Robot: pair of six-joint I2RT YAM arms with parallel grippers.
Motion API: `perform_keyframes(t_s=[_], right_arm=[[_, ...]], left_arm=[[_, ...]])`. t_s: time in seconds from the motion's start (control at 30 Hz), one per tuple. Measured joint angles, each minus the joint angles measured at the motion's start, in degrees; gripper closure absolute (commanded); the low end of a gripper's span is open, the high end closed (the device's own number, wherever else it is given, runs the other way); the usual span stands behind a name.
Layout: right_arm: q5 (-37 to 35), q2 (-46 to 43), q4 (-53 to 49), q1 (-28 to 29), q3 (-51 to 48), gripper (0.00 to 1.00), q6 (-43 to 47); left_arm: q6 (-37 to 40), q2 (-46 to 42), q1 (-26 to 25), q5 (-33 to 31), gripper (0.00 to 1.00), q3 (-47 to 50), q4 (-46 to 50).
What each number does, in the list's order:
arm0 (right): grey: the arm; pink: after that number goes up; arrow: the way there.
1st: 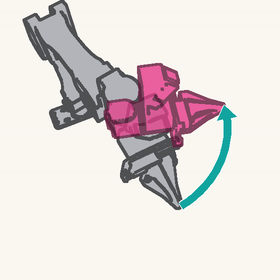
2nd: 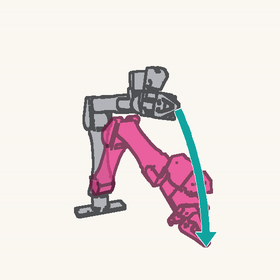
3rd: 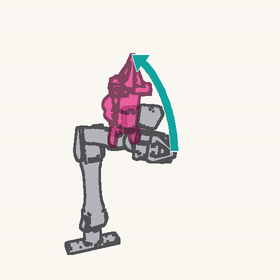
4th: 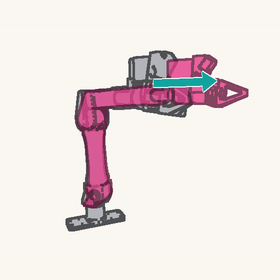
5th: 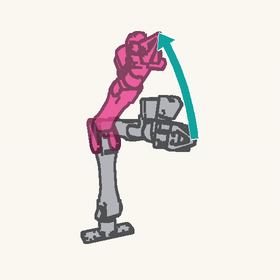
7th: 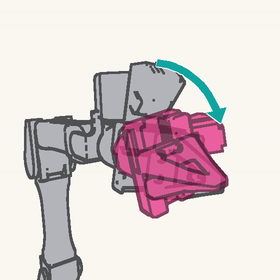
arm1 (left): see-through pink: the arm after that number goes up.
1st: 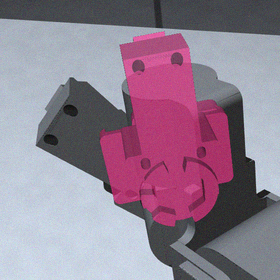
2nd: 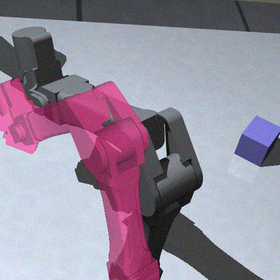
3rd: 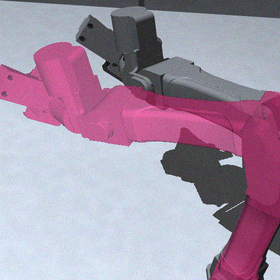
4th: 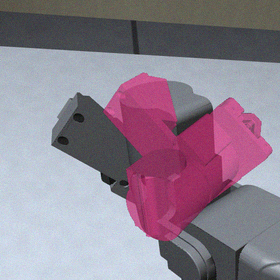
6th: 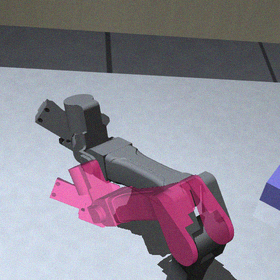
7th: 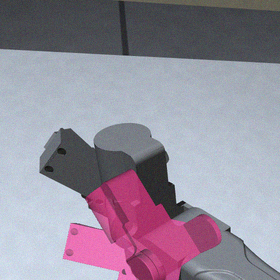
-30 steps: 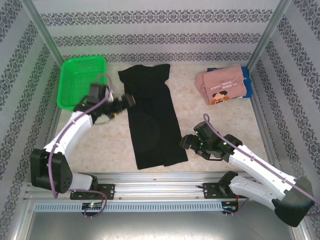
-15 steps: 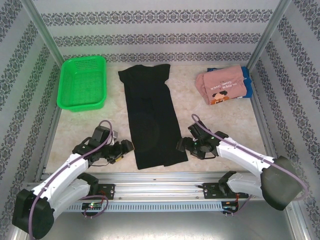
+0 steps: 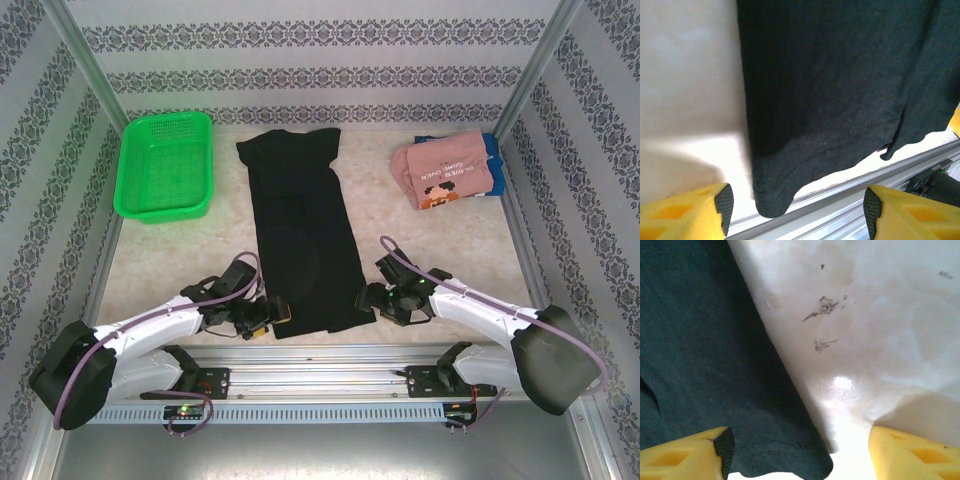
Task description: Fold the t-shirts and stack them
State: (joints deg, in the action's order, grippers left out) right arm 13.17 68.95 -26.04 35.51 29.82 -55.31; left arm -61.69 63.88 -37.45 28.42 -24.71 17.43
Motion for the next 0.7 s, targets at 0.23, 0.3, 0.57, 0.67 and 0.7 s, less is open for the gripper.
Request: perform_keyframes(t_s=[0.23, 0.3, 0.57, 0.67, 0.7], right_arm=[[0.00, 0.39, 0.28, 0.00, -0.22, 0.32, 0.02], [-0.02, 0.90, 0.26, 0.00, -0.17, 0.33, 0.04], [-1.09, 3.93, -1.40, 0.33, 1.31, 0.45, 0.20], [-1.73, 4.61, -2.21, 0.76, 1.97, 0.46, 0.04], [-2.01, 4.79, -2.45, 1.14, 2.25, 0.46, 0.02]], left_arm=[[-3.43, 4.26, -3.80, -1.97, 0.35, -0.02, -4.59], [-4.15, 4.50, -4.42, -2.84, 0.37, -0.20, -4.57], [-6.21, 4.04, -6.21, -6.05, 0.61, 0.20, -4.13], [-6.69, 3.78, -6.75, -6.08, 0.73, 0.70, -5.01], [-6.88, 3.48, -6.82, -6.03, 0.76, 0.76, -5.18]])
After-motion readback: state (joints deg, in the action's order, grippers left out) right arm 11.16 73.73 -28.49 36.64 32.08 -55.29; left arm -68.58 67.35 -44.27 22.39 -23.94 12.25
